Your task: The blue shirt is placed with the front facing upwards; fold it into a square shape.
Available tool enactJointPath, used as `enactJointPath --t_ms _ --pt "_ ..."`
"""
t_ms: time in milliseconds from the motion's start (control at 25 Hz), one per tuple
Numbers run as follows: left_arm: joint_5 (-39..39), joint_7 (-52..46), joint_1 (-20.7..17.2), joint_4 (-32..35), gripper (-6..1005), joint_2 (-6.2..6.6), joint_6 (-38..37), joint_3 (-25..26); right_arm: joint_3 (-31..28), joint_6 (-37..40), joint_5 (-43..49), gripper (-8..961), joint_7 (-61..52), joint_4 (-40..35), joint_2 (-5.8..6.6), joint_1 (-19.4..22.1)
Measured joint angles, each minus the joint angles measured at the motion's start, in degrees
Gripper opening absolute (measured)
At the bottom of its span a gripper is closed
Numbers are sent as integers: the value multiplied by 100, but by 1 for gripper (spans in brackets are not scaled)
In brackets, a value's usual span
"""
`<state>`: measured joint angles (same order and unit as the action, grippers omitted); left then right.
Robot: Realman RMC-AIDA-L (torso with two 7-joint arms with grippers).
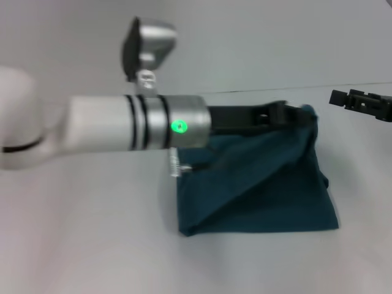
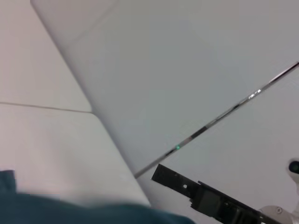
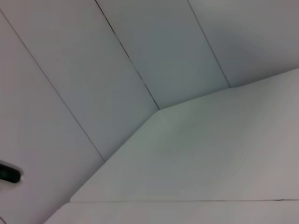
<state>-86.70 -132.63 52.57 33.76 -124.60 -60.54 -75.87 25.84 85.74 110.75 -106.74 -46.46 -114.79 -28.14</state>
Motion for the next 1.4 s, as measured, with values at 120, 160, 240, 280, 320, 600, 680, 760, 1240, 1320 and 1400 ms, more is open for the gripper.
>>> enactJointPath --t_ms 120,160,240,280,320,600,680,760,1240,1320,1400 --pt "1151 415 149 -570 58 0 557 -781 0 89 10 910 5 -5 52 28" --pt "1608 606 138 -718 69 -2 695 -1055 0 103 15 910 8 -1 60 35" --pt "2464 1027 35 -858 90 -1 827 -1631 0 129 25 910 27 -4 69 45" --pt "2893 1207 -50 -883 100 -2 855 -1927 0 126 38 910 39 -4 76 45" --pt "2958 1231 -78 -882 111 -2 848 -1976 0 121 57 910 52 -3 84 45" --pt "3166 1365 -526 -706 304 -2 346 -2110 0 -9 183 910 -6 18 100 24" --pt "3104 1515 -713 -684 414 7 85 -2030 0 -121 280 910 -169 24 102 32" --pt "3031 1623 -798 -736 495 19 -44 -1920 -1 -275 515 910 -484 36 104 18" --pt "871 2664 -1537 -550 880 84 -837 -166 9 -414 2037 910 -1982 453 177 -327" --pt "650 2729 -1670 -405 897 98 -873 2 1 -440 2111 909 -2111 523 195 -300" --pt "496 2762 -1806 -248 913 116 -899 126 -3 -491 2135 909 -2216 618 230 -278"
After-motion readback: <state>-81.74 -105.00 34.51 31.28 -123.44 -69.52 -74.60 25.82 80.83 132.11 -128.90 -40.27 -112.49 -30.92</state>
